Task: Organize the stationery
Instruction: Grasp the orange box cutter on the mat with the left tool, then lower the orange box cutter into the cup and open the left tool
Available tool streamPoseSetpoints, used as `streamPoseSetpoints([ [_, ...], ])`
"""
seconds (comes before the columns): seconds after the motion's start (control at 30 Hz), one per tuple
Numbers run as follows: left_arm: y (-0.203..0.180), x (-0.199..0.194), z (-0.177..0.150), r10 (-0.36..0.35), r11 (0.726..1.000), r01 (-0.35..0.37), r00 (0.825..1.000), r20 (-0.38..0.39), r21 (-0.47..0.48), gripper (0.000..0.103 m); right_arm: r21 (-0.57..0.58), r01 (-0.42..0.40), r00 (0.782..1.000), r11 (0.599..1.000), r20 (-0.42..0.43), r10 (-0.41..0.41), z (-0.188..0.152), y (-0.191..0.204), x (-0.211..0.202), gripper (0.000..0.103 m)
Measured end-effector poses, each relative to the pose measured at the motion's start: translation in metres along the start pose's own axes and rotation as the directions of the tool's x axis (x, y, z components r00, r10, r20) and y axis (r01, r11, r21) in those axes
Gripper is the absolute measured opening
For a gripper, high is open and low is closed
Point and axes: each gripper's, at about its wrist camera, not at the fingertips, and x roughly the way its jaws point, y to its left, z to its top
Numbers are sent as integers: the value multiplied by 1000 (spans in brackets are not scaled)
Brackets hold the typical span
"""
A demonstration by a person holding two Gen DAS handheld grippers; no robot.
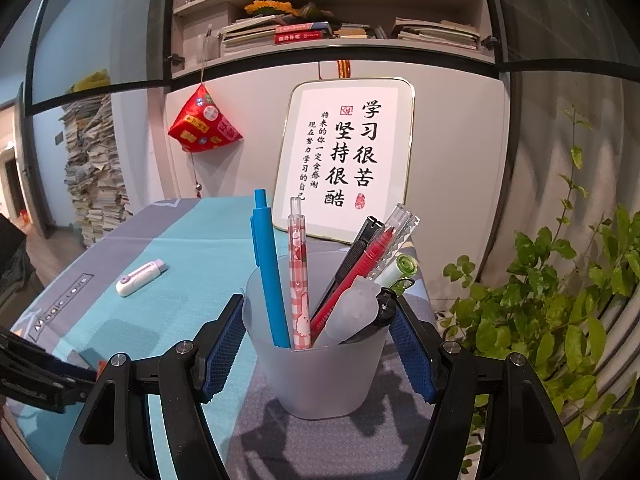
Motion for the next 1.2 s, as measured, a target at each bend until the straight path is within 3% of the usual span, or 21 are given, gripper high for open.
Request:
streamPoseSetpoints([
  [0.03, -2, 0, 1, 21, 1000, -21, 1000, 12, 14, 12, -1, 0, 1000, 1000, 0, 0, 0, 0, 0, 72],
  [0.17, 0, -4, 6, -36, 999, 36, 999, 23, 22, 11, -6, -3, 1000, 1000, -1, 3, 0, 0, 0, 72],
  [0.3, -16, -40, 17, -123, 990, 112, 983, 136, 85, 11, -12, -13, 1000, 1000, -4, 13, 1, 0, 0, 72],
  [0.37, -29, -63, 26, -185, 979, 162, 961, 208, 124, 11, -13, -12, 1000, 1000, -4, 12, 1, 0, 0, 72],
  [0.57, -90, -113, 52, -356, 920, 254, 860, 365, 299, 11, -14, -13, 1000, 1000, -4, 13, 1, 0, 0, 72],
  [0.67, -111, -111, 62, -402, 893, 274, 842, 360, 356, 11, -18, -12, 1000, 1000, -2, 12, 0, 0, 0, 72],
  [0.73, -119, -101, 66, -408, 887, 269, 839, 360, 376, 11, -18, -12, 1000, 1000, -1, 12, -1, -1, 0, 72],
  [0.8, -127, -80, 78, -405, 885, 270, 848, 342, 380, 11, -16, -14, 1000, 1000, -2, 14, -1, -1, 0, 72],
  [0.93, -124, -51, 83, -441, 875, 343, 856, 268, 342, 11, -21, -18, 1000, 1000, 0, 18, -1, -2, 0, 72],
  [1.2, -121, -41, 81, -449, 871, 366, 864, 228, 329, 11, -19, -17, 1000, 1000, 1, 17, -1, -1, 1, 72],
])
